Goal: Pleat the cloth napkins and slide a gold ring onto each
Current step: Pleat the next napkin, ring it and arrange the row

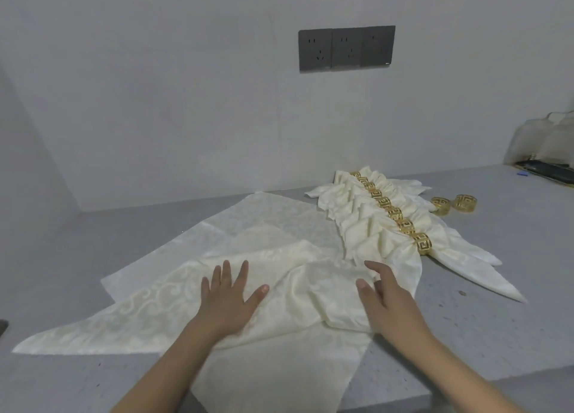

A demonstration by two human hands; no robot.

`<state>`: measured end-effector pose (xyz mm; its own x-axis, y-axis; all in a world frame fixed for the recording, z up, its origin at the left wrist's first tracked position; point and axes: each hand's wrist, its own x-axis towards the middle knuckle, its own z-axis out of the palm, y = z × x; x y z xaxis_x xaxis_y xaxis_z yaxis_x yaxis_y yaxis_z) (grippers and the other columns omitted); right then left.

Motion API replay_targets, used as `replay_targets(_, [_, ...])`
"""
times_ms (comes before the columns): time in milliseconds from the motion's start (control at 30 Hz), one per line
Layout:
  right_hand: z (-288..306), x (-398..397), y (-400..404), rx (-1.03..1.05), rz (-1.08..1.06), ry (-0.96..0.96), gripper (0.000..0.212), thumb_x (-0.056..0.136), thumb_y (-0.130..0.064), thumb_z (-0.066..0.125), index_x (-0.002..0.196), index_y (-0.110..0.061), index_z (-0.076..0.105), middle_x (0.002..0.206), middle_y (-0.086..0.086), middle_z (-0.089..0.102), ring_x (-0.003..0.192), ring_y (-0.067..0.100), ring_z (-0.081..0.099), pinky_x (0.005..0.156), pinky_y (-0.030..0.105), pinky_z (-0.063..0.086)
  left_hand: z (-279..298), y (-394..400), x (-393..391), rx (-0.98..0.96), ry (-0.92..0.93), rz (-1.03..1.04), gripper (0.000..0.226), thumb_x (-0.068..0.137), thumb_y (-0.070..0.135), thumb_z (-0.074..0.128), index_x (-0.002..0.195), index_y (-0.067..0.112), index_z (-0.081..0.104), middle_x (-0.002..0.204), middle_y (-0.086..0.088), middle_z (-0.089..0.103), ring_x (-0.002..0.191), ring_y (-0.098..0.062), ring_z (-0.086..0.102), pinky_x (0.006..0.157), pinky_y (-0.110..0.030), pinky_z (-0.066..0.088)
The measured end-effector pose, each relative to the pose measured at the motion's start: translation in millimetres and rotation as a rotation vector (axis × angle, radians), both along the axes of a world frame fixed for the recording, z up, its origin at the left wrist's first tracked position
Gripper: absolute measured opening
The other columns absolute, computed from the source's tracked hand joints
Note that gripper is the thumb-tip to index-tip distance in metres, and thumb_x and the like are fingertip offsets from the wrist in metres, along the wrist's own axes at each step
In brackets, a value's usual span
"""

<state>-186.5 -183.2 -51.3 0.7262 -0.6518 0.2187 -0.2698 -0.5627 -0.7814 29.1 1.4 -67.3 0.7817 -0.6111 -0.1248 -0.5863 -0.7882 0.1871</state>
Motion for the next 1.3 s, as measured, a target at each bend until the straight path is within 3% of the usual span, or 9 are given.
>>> replay_targets(100, [-5, -16, 8, -0.066, 0.059, 0.012, 0.044, 0.098, -0.031, 0.044, 0.139, -0.028, 0.029, 0.085, 0.001, 0.064, 0.082, 0.014, 0.062, 0.064, 0.027, 0.043, -5, 3, 2, 0.058, -0.056, 0.004, 0.078, 0.088, 0.071, 0.01, 0.15, 0.03, -0.013, 0.158, -0.01, -0.017, 0.145, -0.027, -0.017, 0.116, -0.047, -0.01])
replay_targets(333, [18, -10, -1, -0.201, 0.04, -0.044, 0.035, 0.098, -0.023, 0.047, 0.131, -0.02, 0.039, 0.058, -0.008, 0.042, 0.052, 0.005, 0.043, 0.05, 0.019, 0.036, -4, 10, 6, 0.084, -0.085, -0.019, 0.073, 0.09, 0.068, 0.008, 0.151, 0.031, -0.009, 0.159, -0.007, -0.013, 0.146, -0.024, -0.014, 0.118, -0.046, -0.007])
replay_targets(433, [43, -12, -9, -0.29, 0.112, 0.075, 0.038, 0.097, -0.027, 0.049, 0.133, -0.02, 0.037, 0.066, -0.006, 0.052, 0.062, 0.005, 0.05, 0.053, 0.017, 0.036, -4, 11, 4, 0.065, -0.092, -0.019, 0.071, 0.091, 0.067, 0.008, 0.151, 0.032, -0.007, 0.16, -0.006, -0.011, 0.146, -0.024, -0.012, 0.118, -0.045, -0.006])
replay_targets(533, [68, -19, -24, -0.455, 0.068, 0.258, 0.046, 0.096, -0.036, 0.049, 0.136, -0.024, 0.03, 0.09, 0.003, 0.064, 0.087, 0.022, 0.061, 0.069, 0.032, 0.046, -2, 12, 3, 0.04, -0.076, -0.026, 0.07, 0.091, 0.067, 0.009, 0.151, 0.034, -0.006, 0.16, -0.005, -0.01, 0.146, -0.023, -0.013, 0.118, -0.045, -0.008])
replay_targets(667, [68, -29, -46, -0.567, 0.027, 0.458, 0.053, 0.096, -0.046, 0.045, 0.14, -0.022, 0.028, 0.1, 0.007, 0.066, 0.093, 0.026, 0.062, 0.069, 0.033, 0.046, -1, 15, 0, 0.013, -0.067, -0.053, 0.067, 0.092, 0.065, 0.011, 0.151, 0.035, -0.005, 0.16, -0.003, -0.011, 0.146, -0.021, -0.014, 0.117, -0.044, -0.009])
replay_targets(800, [28, -40, -50, -0.547, 0.079, 0.486, 0.051, 0.098, -0.047, 0.038, 0.141, -0.022, 0.027, 0.081, -0.001, 0.061, 0.077, 0.021, 0.06, 0.06, 0.03, 0.041, -2, 15, 1, 0.016, -0.075, -0.064, 0.068, 0.092, 0.066, 0.011, 0.15, 0.036, -0.006, 0.16, -0.003, -0.011, 0.146, -0.021, -0.014, 0.117, -0.044, -0.008])
replay_targets(900, [7, -47, -47, -0.504, 0.038, 0.352, 0.048, 0.098, -0.047, 0.036, 0.14, -0.024, 0.029, 0.063, -0.011, 0.046, 0.056, 0.008, 0.046, 0.048, 0.023, 0.03, -2, 14, 2, 0.016, -0.078, -0.063, 0.069, 0.091, 0.067, 0.01, 0.151, 0.036, -0.005, 0.16, -0.002, -0.011, 0.146, -0.021, -0.013, 0.117, -0.044, -0.008])
replay_targets(1067, [-4, -58, -49, -0.413, -0.107, 0.164, 0.038, 0.098, -0.039, 0.042, 0.133, -0.024, 0.041, 0.056, -0.009, 0.047, 0.049, 0.003, 0.043, 0.045, 0.019, 0.025, -1, 14, 1, -0.028, -0.062, -0.051, 0.068, 0.092, 0.065, 0.012, 0.151, 0.034, 0.0, 0.16, -0.002, -0.007, 0.147, -0.019, -0.01, 0.117, -0.045, -0.007])
replay_targets(1300, [-10, -57, -60, -0.615, -0.223, 0.302, 0.034, 0.099, -0.038, 0.038, 0.126, -0.02, 0.046, 0.055, -0.011, 0.043, 0.046, 0.008, 0.037, 0.042, 0.023, 0.019, -3, 9, -7, -0.031, -0.075, -0.058, 0.069, 0.092, 0.066, 0.014, 0.151, 0.035, 0.001, 0.16, -0.003, -0.005, 0.147, -0.02, -0.009, 0.117, -0.046, -0.006])
